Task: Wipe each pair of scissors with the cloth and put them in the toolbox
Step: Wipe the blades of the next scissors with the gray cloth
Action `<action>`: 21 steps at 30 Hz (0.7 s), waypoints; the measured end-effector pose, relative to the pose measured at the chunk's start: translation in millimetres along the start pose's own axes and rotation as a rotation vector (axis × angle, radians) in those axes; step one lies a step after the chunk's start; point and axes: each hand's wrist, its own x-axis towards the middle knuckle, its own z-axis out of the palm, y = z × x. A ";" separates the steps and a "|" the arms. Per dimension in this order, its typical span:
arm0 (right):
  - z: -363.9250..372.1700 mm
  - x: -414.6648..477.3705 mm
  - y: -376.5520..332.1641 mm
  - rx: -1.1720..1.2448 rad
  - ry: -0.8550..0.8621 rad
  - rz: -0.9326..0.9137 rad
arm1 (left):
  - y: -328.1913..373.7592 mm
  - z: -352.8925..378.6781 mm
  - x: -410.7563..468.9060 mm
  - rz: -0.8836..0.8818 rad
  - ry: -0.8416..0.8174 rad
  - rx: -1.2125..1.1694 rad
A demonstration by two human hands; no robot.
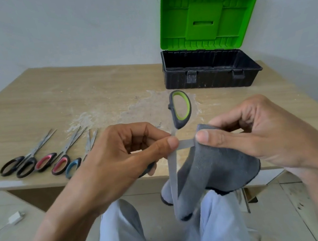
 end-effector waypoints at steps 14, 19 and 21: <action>0.7 -2.2 1.4 -0.007 -0.026 0.024 | 0.5 -4.3 -6.9 0.036 0.053 0.048; 8.0 1.9 -3.4 0.004 -0.054 -0.027 | 3.9 -5.1 -9.3 0.017 0.038 0.046; 3.9 1.9 -1.2 0.000 -0.050 -0.027 | 1.2 -9.0 -11.3 -0.004 0.039 0.022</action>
